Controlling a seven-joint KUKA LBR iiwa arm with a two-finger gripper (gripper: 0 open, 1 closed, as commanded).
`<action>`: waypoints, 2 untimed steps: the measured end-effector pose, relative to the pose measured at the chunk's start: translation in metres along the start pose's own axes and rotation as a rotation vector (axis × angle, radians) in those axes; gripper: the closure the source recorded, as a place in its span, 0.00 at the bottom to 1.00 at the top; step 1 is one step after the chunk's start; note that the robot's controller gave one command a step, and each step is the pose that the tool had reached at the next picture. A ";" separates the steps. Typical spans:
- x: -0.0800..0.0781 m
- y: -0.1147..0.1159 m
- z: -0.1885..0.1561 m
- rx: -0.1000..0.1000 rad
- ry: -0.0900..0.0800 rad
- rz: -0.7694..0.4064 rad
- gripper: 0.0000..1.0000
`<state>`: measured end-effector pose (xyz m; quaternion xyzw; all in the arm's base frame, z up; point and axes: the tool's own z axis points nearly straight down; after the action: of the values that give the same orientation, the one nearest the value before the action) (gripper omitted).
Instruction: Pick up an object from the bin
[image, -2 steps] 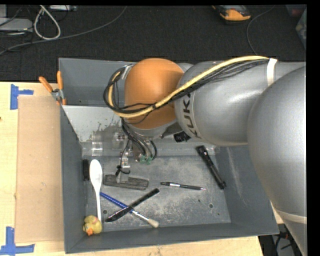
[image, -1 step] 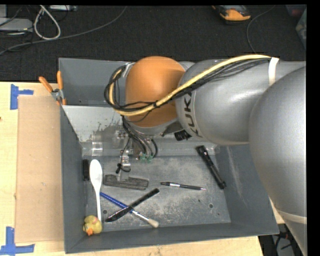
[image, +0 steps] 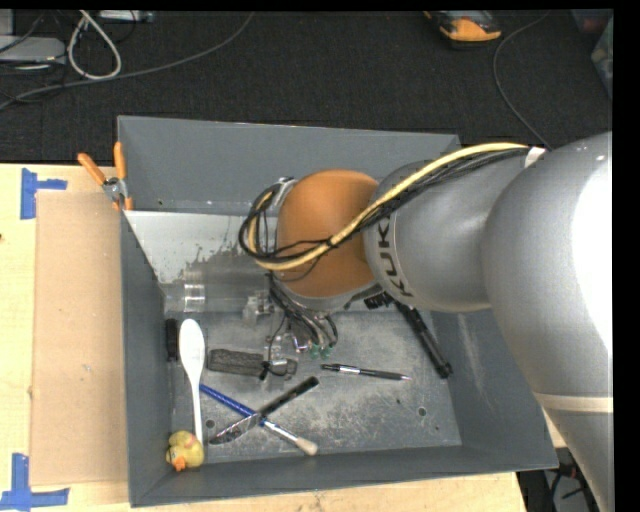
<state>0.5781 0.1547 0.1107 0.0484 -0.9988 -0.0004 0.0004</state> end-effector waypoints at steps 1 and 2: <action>0.011 -0.017 0.003 -0.002 -0.003 -0.061 0.00; 0.010 -0.038 0.012 0.002 0.009 0.001 0.00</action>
Offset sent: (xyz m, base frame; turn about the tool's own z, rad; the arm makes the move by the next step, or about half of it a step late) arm -0.0060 -0.0388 -0.0107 -0.0012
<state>0.5716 0.1154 0.0983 0.0480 -0.9988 0.0009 0.0049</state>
